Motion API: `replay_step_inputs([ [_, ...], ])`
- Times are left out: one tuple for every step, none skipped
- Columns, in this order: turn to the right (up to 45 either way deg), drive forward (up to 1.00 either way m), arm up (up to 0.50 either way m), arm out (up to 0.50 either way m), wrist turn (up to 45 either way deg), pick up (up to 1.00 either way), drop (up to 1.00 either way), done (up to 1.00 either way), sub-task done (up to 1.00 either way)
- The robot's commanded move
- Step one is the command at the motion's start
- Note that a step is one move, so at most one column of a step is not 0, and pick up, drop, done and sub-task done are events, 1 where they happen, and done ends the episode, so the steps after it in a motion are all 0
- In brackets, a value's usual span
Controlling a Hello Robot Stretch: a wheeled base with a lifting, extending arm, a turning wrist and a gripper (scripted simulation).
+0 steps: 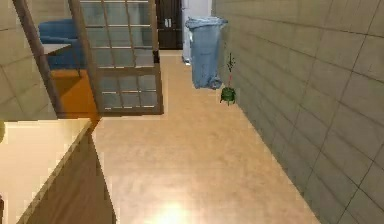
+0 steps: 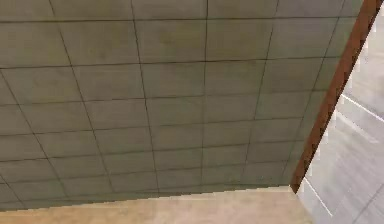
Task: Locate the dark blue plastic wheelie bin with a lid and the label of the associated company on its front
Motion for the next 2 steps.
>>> replay_step_inputs([
  [0.0, 1.0, 0.0, 0.0, 0.0, 0.0, 0.0, 0.0, 0.0],
  [0.0, 1.0, 0.0, 0.0, 0.0, 0.0, 0.0, 0.0, 0.0],
])
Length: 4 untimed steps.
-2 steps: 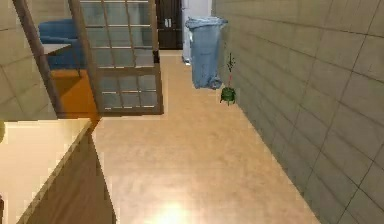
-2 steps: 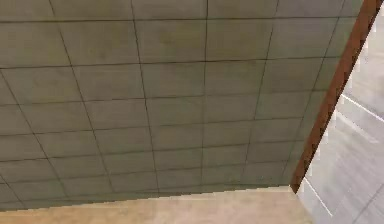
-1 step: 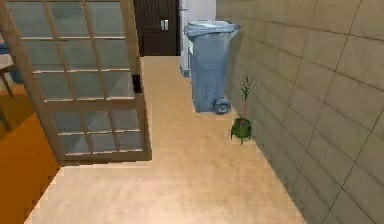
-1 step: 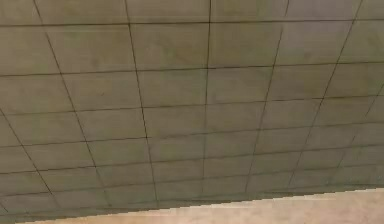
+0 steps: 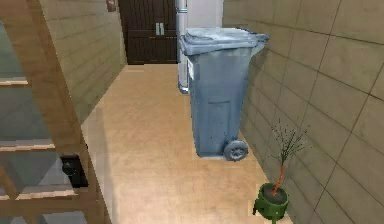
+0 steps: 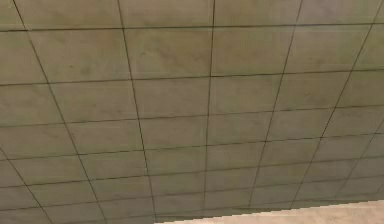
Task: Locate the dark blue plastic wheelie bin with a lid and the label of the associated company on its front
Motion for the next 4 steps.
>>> replay_step_inputs([
  [-3.0, 0.0, 0.0, 0.0, 0.0, 0.0, 0.0, 0.0, 0.0],
  [0.0, 0.45, 0.0, 0.0, 0.0, 0.0, 0.0, 0.0, 0.0],
  [12.0, 0.0, 0.0, 0.0, 0.0, 0.0, 0.0, 0.0, 0.0],
  [0.0, 0.1, 0.0, 0.0, 0.0, 0.0, 0.0, 0.0, 0.0],
])
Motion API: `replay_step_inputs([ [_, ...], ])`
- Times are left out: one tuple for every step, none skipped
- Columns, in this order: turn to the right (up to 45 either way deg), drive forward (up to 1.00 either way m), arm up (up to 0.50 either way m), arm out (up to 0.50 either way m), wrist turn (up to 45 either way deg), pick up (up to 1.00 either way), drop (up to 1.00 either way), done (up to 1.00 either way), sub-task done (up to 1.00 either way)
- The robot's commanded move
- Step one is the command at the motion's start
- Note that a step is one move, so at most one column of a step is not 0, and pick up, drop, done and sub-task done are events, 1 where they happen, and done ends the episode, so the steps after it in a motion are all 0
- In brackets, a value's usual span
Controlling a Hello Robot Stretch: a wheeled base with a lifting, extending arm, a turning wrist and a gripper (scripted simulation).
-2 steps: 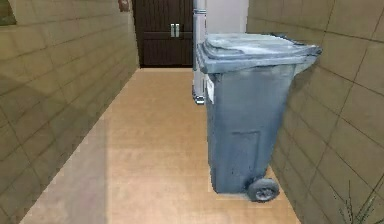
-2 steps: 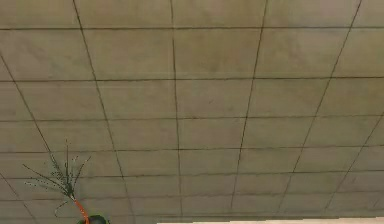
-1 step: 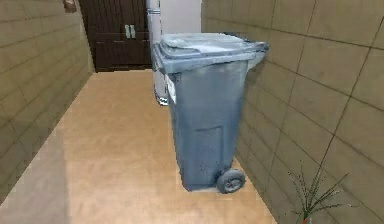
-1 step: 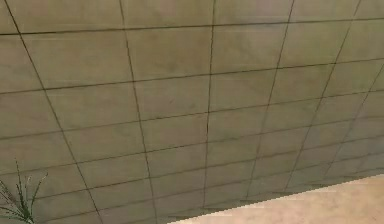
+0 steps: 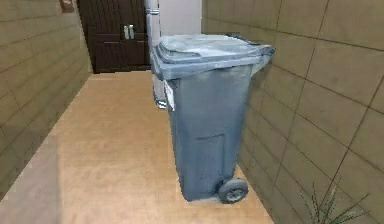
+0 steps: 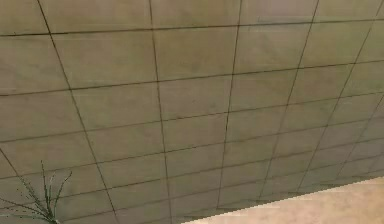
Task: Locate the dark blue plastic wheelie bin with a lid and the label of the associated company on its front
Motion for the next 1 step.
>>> replay_step_inputs([
  [0.0, 0.0, 0.0, 0.0, 0.0, 0.0, 0.0, 1.0, 0.0],
])
